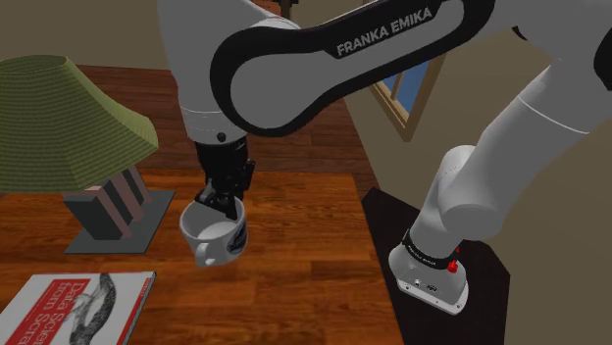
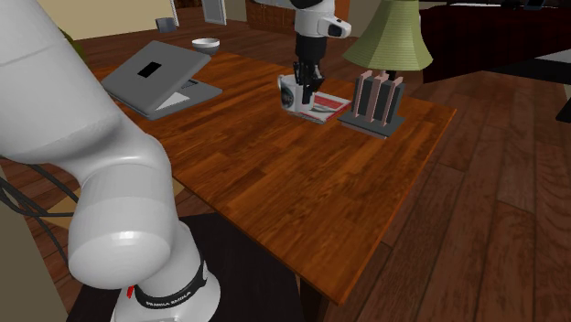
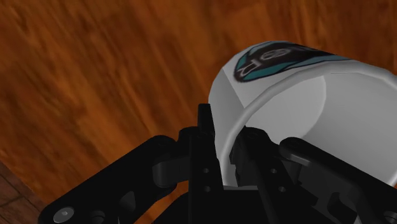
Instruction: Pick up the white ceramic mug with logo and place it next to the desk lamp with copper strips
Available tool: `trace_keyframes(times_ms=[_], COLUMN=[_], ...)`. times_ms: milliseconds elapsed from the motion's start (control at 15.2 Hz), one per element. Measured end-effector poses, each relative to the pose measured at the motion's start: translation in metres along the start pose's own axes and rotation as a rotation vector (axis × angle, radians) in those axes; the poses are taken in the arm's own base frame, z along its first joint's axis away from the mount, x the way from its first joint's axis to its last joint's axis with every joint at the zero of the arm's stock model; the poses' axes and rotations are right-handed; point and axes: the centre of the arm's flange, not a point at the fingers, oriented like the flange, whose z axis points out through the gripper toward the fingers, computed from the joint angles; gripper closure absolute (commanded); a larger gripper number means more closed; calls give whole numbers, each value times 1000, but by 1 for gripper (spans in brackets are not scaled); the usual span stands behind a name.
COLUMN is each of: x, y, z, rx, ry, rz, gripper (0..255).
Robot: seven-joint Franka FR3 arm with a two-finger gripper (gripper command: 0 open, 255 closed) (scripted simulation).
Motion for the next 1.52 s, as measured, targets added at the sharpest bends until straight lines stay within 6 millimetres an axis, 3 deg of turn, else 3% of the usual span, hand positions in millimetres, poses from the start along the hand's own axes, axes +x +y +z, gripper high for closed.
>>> trace_keyframes(times_ms=[1518], x=[6], y=[5], z=[117], rx=[0], ry=[0], rz=[0], gripper=[255])
